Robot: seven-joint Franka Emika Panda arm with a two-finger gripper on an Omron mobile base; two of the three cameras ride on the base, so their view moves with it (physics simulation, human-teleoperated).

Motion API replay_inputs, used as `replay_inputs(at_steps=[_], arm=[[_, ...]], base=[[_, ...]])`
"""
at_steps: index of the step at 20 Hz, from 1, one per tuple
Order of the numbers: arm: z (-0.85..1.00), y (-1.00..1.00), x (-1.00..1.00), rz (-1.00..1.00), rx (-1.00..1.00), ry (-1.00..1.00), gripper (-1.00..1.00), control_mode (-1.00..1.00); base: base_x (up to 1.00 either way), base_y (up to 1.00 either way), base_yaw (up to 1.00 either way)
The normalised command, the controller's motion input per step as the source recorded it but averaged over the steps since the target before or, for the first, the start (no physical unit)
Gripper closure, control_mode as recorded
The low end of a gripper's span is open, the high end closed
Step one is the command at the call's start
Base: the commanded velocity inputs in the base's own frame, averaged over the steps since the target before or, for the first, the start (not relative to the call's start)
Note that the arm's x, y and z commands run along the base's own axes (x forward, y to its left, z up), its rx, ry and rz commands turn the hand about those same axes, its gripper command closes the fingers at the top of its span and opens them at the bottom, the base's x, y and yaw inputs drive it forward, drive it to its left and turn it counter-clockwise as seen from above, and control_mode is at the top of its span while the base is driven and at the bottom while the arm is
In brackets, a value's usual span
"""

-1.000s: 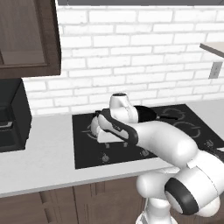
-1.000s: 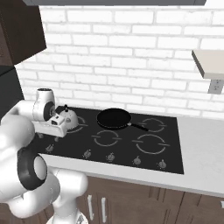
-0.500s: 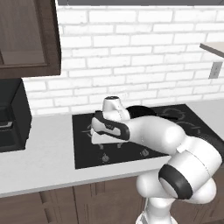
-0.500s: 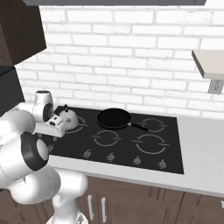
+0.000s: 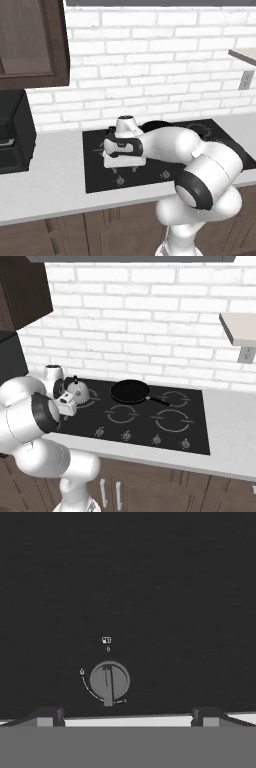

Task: Pick the kettle from the counter and place it on a stove burner. Then turn the burner on.

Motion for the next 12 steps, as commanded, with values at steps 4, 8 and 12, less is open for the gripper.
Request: replay_inputs(at_steps=[4,8,12], arm=[[-0.25,0.02,0.00,0.00,0.00,0.01,-1.00,-1.00],[-0.20,0.02,0.00,0.00,0.00,0.05,-1.00,-1.00],[-0.20,0.09,0.00,0.00,0.00,0.09,-1.00,-1.00]], base=[[0.00,0.00,0.00],[0.00,0.00,0.00],[0.00,0.00,0.00]])
